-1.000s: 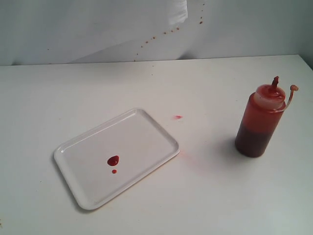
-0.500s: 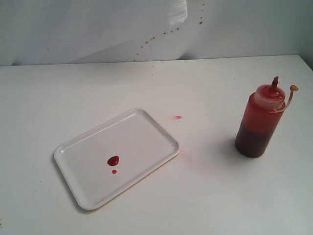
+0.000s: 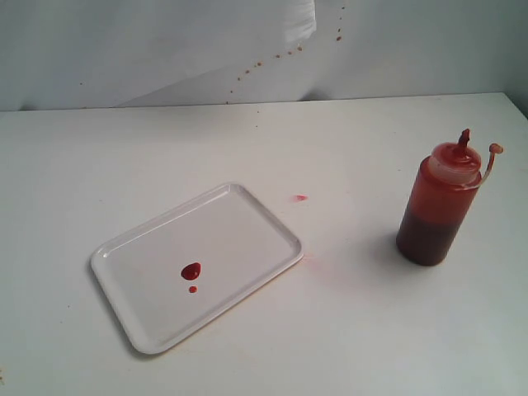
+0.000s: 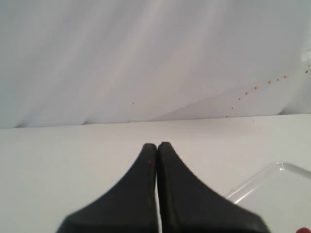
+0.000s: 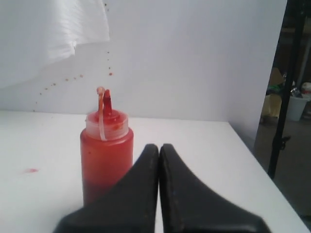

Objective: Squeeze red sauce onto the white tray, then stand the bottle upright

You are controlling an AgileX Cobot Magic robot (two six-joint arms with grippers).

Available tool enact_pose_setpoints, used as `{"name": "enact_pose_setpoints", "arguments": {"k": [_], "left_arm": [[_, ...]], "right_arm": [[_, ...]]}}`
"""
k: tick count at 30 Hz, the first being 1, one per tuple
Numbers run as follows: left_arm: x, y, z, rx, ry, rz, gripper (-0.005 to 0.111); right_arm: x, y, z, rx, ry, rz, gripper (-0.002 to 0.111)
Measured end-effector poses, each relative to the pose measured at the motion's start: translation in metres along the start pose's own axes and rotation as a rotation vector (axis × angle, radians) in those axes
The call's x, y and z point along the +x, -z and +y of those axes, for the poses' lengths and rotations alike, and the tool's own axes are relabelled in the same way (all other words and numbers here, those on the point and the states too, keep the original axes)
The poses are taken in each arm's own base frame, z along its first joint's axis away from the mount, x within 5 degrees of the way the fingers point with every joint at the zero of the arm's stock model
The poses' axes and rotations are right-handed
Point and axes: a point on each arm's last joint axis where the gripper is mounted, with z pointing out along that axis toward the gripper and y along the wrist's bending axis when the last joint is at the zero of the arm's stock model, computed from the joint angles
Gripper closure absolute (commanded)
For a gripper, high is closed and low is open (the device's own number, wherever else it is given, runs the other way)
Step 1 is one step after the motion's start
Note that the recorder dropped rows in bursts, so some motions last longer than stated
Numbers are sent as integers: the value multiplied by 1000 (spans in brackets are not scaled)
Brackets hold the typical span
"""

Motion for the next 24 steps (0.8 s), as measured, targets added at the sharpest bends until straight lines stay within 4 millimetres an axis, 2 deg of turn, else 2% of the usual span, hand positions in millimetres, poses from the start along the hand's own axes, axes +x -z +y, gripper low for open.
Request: {"name": "enact_pose_setpoints", "arguments": {"k": [4,9,17,24], "left_arm": [[6,0,1,-6,18,68,107],[7,0,1,-7,22,80,107],[7,0,1,-7,24,80,107],[1,0,0,2,36,7,107]], "right_arm": [[7,0,1,-9,-13,76,108],[8,0,1,-10,-17,78,108],[8,0,1,-10,-19,78,108],[8,0,1,-10,-19,78,108]]}}
